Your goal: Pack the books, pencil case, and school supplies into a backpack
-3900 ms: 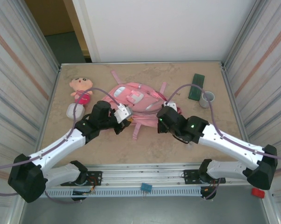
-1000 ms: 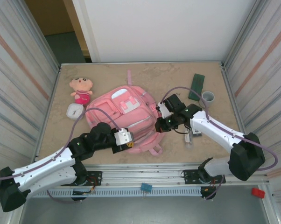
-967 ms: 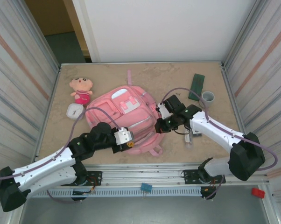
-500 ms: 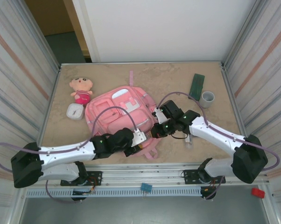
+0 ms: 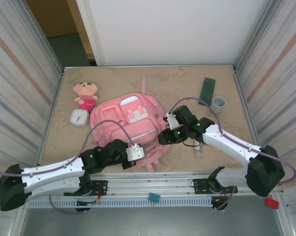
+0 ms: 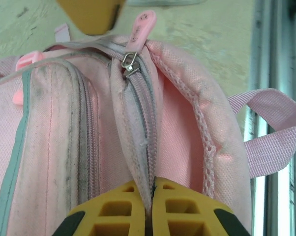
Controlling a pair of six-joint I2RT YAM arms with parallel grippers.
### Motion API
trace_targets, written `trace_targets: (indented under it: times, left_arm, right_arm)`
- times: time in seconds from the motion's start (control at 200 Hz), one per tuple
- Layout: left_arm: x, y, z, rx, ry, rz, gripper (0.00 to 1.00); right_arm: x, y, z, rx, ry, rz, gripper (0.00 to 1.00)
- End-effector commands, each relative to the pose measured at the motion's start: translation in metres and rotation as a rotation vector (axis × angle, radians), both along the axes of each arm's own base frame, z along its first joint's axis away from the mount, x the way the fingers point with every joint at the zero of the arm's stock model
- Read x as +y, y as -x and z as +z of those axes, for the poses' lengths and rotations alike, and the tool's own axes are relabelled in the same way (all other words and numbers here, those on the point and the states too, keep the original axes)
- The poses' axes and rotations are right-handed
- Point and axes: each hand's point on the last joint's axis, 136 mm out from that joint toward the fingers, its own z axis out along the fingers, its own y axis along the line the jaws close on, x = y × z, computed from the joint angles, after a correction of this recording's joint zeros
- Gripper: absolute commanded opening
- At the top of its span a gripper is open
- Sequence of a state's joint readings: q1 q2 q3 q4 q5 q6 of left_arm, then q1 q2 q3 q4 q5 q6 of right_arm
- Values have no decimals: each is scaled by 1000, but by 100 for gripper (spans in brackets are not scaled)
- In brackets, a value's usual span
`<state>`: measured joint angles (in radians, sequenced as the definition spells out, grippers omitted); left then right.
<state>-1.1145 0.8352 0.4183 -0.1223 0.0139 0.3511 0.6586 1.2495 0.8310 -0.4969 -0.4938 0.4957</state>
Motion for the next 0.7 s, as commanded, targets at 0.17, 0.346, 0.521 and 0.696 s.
trace_targets:
  times: [0.17,0.346,0.521,0.696]
  left_arm:
    - [-1,7,32,-247,37,-172,3]
    - [-3,8,31,-292,26,-204,4]
    - [-7,11,22,-313,-18,-243,7]
    - [-11,15,19,-377,-73,-292,8]
  right_arm:
    - [10,-15,13,197,-196,-178,62]
    - [20,-23,2,253,-196,-239,67]
    - [45,-27,-13,303,-200,-228,65]
    - [71,-31,-10,291,-212,-205,40]
